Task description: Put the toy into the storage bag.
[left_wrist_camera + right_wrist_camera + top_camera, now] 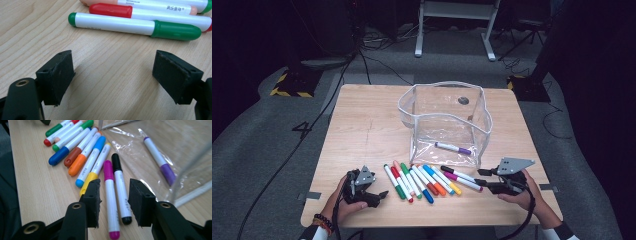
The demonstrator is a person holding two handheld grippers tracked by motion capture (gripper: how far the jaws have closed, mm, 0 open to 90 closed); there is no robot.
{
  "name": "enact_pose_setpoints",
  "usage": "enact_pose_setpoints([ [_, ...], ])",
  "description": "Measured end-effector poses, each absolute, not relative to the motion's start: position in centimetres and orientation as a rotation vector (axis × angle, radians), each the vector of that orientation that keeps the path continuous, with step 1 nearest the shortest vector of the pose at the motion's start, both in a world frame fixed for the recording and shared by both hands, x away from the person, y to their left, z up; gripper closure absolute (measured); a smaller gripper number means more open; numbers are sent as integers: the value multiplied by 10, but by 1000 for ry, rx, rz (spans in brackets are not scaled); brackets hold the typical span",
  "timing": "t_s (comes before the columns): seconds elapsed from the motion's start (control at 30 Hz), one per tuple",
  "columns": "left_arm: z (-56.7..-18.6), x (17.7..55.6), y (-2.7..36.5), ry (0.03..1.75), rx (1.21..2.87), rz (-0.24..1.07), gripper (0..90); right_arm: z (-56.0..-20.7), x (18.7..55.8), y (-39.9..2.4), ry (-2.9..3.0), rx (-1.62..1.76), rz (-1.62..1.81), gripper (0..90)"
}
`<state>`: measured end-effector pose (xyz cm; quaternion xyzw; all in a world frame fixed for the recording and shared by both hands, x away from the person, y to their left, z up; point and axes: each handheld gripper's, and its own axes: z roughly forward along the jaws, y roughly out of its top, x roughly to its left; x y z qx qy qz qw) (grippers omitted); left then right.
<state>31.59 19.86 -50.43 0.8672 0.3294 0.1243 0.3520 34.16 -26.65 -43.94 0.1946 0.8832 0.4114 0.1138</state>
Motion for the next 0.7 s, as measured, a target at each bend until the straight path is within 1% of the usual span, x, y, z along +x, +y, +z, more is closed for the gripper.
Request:
enact_pose_setpoints([
  [0.23,-504,316,198,852,2244,323,170,-462,347,-238,2661,507,1134,656],
  [0.7,-504,316,198,852,2244,324,169,-481,371,-207,2699,484,1054,695],
])
